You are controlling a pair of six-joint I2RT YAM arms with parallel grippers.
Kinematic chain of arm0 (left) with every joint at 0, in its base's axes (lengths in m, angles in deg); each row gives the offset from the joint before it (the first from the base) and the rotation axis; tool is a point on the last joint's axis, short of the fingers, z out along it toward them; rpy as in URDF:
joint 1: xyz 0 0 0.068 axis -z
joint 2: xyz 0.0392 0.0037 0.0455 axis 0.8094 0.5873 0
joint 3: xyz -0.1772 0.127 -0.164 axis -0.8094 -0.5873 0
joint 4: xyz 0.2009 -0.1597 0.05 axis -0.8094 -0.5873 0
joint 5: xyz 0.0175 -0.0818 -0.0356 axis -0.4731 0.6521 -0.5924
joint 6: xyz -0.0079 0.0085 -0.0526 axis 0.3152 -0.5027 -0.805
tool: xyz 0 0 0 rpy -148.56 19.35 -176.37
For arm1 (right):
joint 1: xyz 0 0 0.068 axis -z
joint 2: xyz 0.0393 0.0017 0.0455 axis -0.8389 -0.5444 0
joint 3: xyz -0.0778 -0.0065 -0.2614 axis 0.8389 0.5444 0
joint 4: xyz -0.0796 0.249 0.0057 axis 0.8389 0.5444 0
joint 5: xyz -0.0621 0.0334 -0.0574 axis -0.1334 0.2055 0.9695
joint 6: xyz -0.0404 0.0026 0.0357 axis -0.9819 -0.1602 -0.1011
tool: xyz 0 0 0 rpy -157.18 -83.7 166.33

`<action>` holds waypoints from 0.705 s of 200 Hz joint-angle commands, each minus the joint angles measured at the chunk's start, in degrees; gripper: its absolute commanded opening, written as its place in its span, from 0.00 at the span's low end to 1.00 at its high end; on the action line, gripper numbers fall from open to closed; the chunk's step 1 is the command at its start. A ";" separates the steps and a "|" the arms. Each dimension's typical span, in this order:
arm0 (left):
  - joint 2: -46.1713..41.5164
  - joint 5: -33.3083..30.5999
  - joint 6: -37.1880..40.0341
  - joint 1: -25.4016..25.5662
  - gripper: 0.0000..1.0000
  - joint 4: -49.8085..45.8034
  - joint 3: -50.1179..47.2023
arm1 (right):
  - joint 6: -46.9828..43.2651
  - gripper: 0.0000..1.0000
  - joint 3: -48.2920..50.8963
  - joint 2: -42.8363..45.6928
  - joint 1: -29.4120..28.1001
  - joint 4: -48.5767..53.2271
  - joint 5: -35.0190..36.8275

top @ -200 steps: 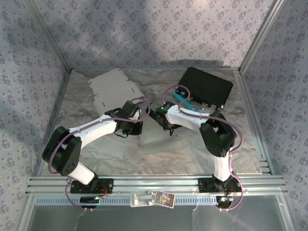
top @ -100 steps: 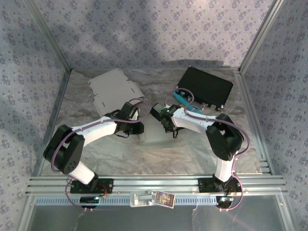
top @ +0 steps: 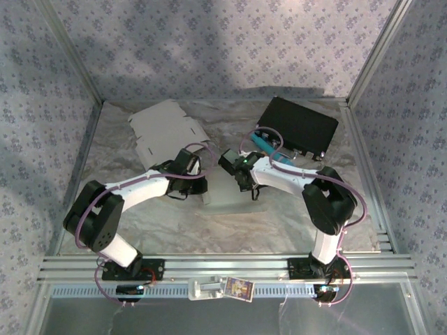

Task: Fold the paper box

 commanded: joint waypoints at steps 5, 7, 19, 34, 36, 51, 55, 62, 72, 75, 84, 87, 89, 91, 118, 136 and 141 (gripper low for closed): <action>0.81 -0.31 -0.01 0.17 0.15 2.48 -0.90 | -0.20 0.00 1.31 1.82 -1.10 -0.42 0.93; 0.82 -0.34 -0.01 0.17 0.16 2.52 -0.90 | -0.24 0.00 1.38 1.82 -1.11 -0.45 0.88; 1.10 -0.68 -0.08 0.24 0.21 2.62 -0.82 | -0.16 0.00 1.52 1.96 -1.25 -0.58 0.92; 1.20 -0.94 -0.16 0.36 0.18 2.71 -0.81 | -0.07 0.00 1.78 2.14 -1.35 -0.63 1.26; 1.27 -0.98 -0.16 0.42 0.18 2.75 -0.81 | -0.07 0.00 1.83 2.15 -1.37 -0.59 1.28; 1.23 -1.71 -0.28 0.61 0.16 2.58 -0.57 | 0.02 0.00 2.11 2.62 -1.51 -0.89 1.64; 1.26 -1.89 -0.26 0.74 0.15 2.53 -0.56 | 0.02 0.00 2.20 2.79 -1.53 -0.93 1.78; 1.29 -2.32 -0.23 0.93 0.11 2.24 -0.38 | 0.10 0.00 2.31 2.94 -1.63 -1.17 2.08; 1.17 -3.64 -0.04 1.28 0.04 1.56 -0.13 | 0.27 0.00 2.39 3.35 -1.88 -1.17 2.72; 1.14 -4.21 -0.01 1.43 0.02 1.24 -0.02 | 0.42 0.00 2.40 3.45 -1.93 -0.97 3.02; 0.75 -5.87 -0.01 1.78 0.00 0.34 0.25 | 0.91 0.00 2.31 3.72 -2.16 -0.71 3.95; 0.63 -6.56 0.05 1.90 0.00 0.01 0.33 | 1.16 0.00 2.31 3.85 -2.29 -0.58 4.20; 0.60 -6.98 0.00 1.99 0.00 -0.17 0.44 | 1.29 0.00 2.35 3.89 -2.33 -0.56 4.30; 0.49 -7.37 0.01 2.04 0.00 -0.50 0.47 | 1.43 0.00 2.39 3.95 -2.38 -0.46 4.52; -0.43 -16.86 -2.48 4.20 0.00 -6.15 1.67 | 4.32 0.00 1.91 4.00 -4.00 1.74 7.85; -0.46 -23.22 -5.56 6.37 0.00 -9.47 1.96 | 6.80 0.00 1.34 3.23 -4.45 4.05 8.80; -0.34 -24.62 -6.55 6.91 0.00 -10.20 1.93 | 7.62 0.00 1.42 3.12 -4.55 4.35 8.80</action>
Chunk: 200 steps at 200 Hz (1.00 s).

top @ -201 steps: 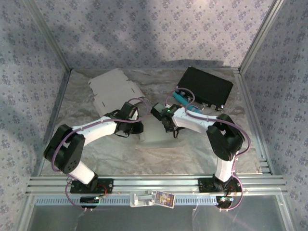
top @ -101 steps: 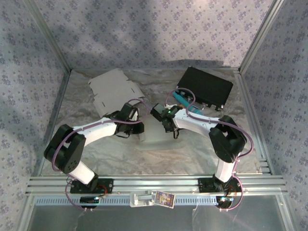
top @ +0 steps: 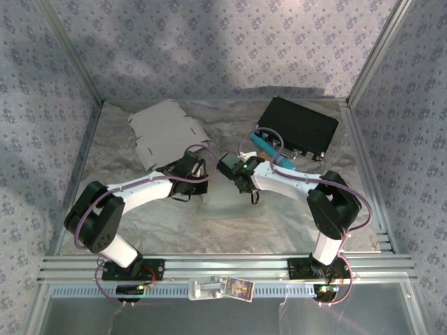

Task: Fold the paper box

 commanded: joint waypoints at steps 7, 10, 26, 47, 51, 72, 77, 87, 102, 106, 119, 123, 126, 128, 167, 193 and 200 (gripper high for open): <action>-0.09 -15.08 -5.62 3.11 0.00 -9.24 0.55 | 4.85 0.00 -0.18 0.47 -1.50 4.82 4.58; -0.15 -16.02 -6.50 3.46 0.00 -9.59 0.45 | 5.17 0.00 0.04 0.53 -1.60 4.64 4.52; -0.03 -20.08 -10.61 4.91 0.00 -11.47 -0.14 | 6.21 0.00 1.15 0.93 -1.80 3.84 3.69; 0.93 -22.36 -13.28 5.63 0.00 -13.17 0.26 | 6.49 0.00 3.02 1.09 -1.76 3.01 2.19; 1.11 -22.49 -13.27 5.78 0.00 -13.07 0.39 | 6.41 0.00 3.31 1.03 -1.79 2.69 1.86; 2.70 -22.88 -13.20 6.44 0.00 -13.56 1.91 | 5.72 0.00 4.01 1.06 -1.53 1.40 0.44; 3.19 -23.33 -13.42 6.68 0.00 -14.41 2.58 | 5.66 0.00 4.06 0.94 -1.52 1.38 0.30; 4.18 -24.71 -13.60 7.29 0.00 -16.30 4.11 | 5.65 0.00 4.07 0.75 -1.44 1.57 0.19; 5.20 -25.55 -13.73 8.00 0.00 -17.93 5.46 | 5.52 0.00 4.12 0.76 -1.17 1.50 -0.17; 5.33 -25.53 -13.83 8.04 0.00 -18.17 5.67 | 5.37 0.00 4.16 0.82 -1.06 1.49 -0.27; 5.81 -25.55 -14.03 8.04 0.00 -18.97 5.96 | 5.02 0.00 4.34 0.93 -0.77 1.21 -0.54; 5.90 -25.65 -14.11 8.09 0.00 -19.30 5.91 | 5.00 0.00 4.38 0.93 -0.68 1.15 -0.58; 5.98 -25.77 -14.23 8.02 0.00 -19.51 5.98 | 4.94 0.00 4.41 0.87 -0.65 1.04 -0.66; 6.06 -25.80 -14.31 7.97 0.00 -19.68 5.99 | 4.94 0.00 4.40 0.85 -0.54 1.03 -0.74; 6.73 -24.31 -13.59 8.00 0.05 -18.54 5.60 | 4.18 0.00 4.36 0.84 -0.05 0.32 -1.47; 7.37 -24.03 -13.62 7.96 0.03 -18.42 5.41 | 4.15 0.00 4.34 0.84 0.04 0.32 -1.47; 7.68 -24.07 -13.70 8.04 0.04 -18.86 5.56 | 4.23 0.00 4.34 0.84 0.05 0.42 -1.40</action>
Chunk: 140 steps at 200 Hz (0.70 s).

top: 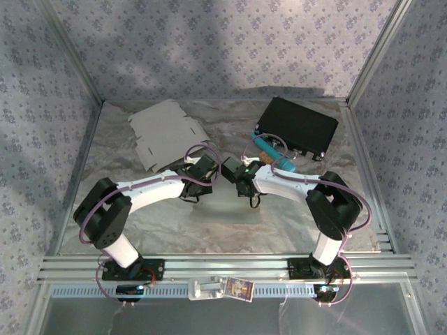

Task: Fold the paper box

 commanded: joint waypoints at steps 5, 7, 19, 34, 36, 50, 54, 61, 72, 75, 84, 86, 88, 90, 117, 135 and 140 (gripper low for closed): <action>3.82 -8.94 -1.30 1.77 0.05 -8.69 -0.67 | -0.76 0.00 0.04 0.38 -0.58 5.17 4.08; 3.90 -9.09 -1.42 1.80 0.05 -8.87 -0.66 | -0.80 0.00 0.04 0.39 -0.54 5.22 4.08; 4.23 -10.08 -2.14 1.90 0.03 -10.36 -0.36 | -0.74 0.00 0.10 0.39 -0.59 5.18 4.09; 5.27 -12.11 -4.02 1.89 0.00 -13.97 0.53 | -0.79 0.00 0.04 0.26 -0.58 5.00 4.04; 5.56 -12.36 -4.34 1.90 0.00 -14.59 0.69 | -0.76 0.00 0.04 0.29 -0.58 4.98 4.01; 6.85 -13.61 -6.40 2.07 0.00 -17.91 2.20 | -0.69 0.00 -0.14 -0.01 -0.68 4.98 3.91; 7.09 -13.82 -6.85 2.27 0.00 -18.47 2.55 | -0.75 0.00 -0.27 -0.11 -0.67 4.94 3.77; 7.36 -14.17 -7.50 2.72 0.00 -18.87 2.98 | -0.75 0.00 -0.24 -0.19 -0.67 4.74 3.67; 7.76 -14.82 -8.68 3.60 0.00 -19.52 3.64 | -0.82 0.00 -0.28 -0.42 -0.79 4.63 3.44; 7.88 -14.90 -8.99 3.77 0.00 -19.69 3.84 | -0.83 0.00 -0.28 -0.41 -0.76 4.58 3.31; 8.45 -14.89 -9.70 4.12 0.00 -20.07 4.52 | -0.87 0.00 -0.29 -0.62 -0.72 4.41 3.24; 8.61 -14.79 -9.76 4.11 0.00 -20.20 4.64 | -0.89 0.00 -0.27 -0.61 -0.68 4.35 3.22; 8.74 -14.70 -9.98 4.21 0.00 -20.19 4.84 | -0.99 0.00 -0.17 -0.65 -0.67 4.26 3.12; 8.89 -14.62 -10.14 4.24 0.00 -20.18 5.00 | -0.99 0.00 -0.17 -0.67 -0.67 4.27 3.05; 7.28 -12.66 -8.66 4.21 0.00 -15.33 3.70 | -1.82 0.00 0.30 -0.26 -0.32 3.38 2.59; 4.30 -11.22 -6.82 3.84 0.16 -9.59 0.93 | -2.16 0.00 0.72 0.18 0.12 3.05 2.50; 3.42 -10.67 -6.21 3.61 0.18 -8.03 0.03 | -2.23 0.00 0.88 0.29 0.29 2.90 2.42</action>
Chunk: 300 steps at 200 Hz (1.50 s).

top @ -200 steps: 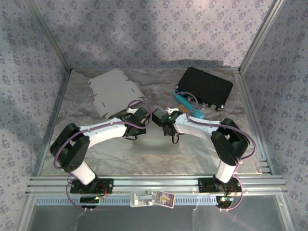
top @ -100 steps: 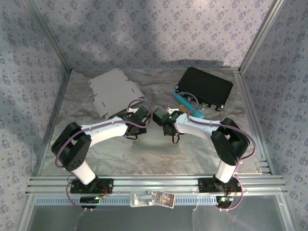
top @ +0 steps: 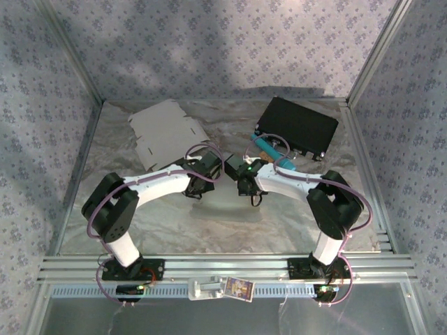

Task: Fold the paper box

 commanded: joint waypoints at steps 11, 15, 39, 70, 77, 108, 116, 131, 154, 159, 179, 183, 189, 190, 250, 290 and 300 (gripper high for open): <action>-1.82 -8.98 -0.02 3.37 0.19 -0.98 -6.02 | -1.46 0.00 0.50 0.20 -1.09 3.78 5.61; -2.12 -8.72 0.19 3.17 0.19 -0.41 -6.41 | -1.51 0.00 0.48 0.28 -1.08 3.76 5.61; -2.25 -7.33 0.83 2.54 0.18 1.02 -7.31 | -1.78 0.00 0.41 0.33 -1.03 3.70 5.36; -1.11 -7.75 0.17 2.53 0.15 -0.63 -6.86 | -1.67 0.00 0.02 0.02 -1.08 4.07 5.45; -0.73 -8.20 -0.08 2.52 0.12 -1.70 -6.50 | -1.63 0.00 -0.07 -0.03 -1.12 4.17 5.56; 1.70 -13.60 -5.41 3.65 0.00 -12.61 -3.18 | -0.70 0.00 -0.45 -0.34 -1.25 5.19 5.96; 2.51 -14.45 -7.34 4.14 0.00 -15.07 -2.31 | -0.44 0.00 -0.53 -0.49 -1.33 5.30 5.86; 3.62 -16.23 -9.56 5.37 0.00 -16.97 -1.54 | -0.24 0.00 -0.41 -0.76 -1.34 5.31 5.71; 4.39 -16.34 -10.83 6.30 0.00 -17.04 -0.95 | -0.02 0.00 -0.25 -0.90 -1.67 5.24 5.49; 4.41 -16.33 -10.70 6.42 0.00 -16.85 -0.84 | 0.06 0.00 -0.18 -0.95 -1.69 5.25 5.50; 2.50 -16.87 -8.97 7.07 0.00 -13.61 -1.52 | 0.19 0.00 0.16 -0.85 -1.70 5.41 5.40; 1.57 -16.81 -8.06 7.22 0.00 -11.94 -2.23 | 0.13 0.00 0.23 -0.81 -1.65 5.49 5.41; 0.04 -16.72 -6.94 7.53 0.00 -9.85 -3.49 | 0.22 0.00 0.28 -0.85 -1.56 5.71 5.57; -0.24 -16.70 -6.82 7.59 0.00 -9.26 -3.73 | 0.21 0.00 0.24 -0.81 -1.54 5.69 5.59; -10.12 -10.86 0.67 7.99 0.11 5.67 -12.78 | 1.15 0.00 -5.16 -5.83 -0.63 11.50 7.35; -14.96 -7.60 2.56 6.21 0.26 10.80 -17.30 | -0.58 0.00 -5.96 -6.34 -1.60 9.74 7.09; -16.23 -5.92 3.35 4.92 0.28 12.66 -18.55 | -1.11 0.00 -6.19 -6.41 -1.76 9.69 7.19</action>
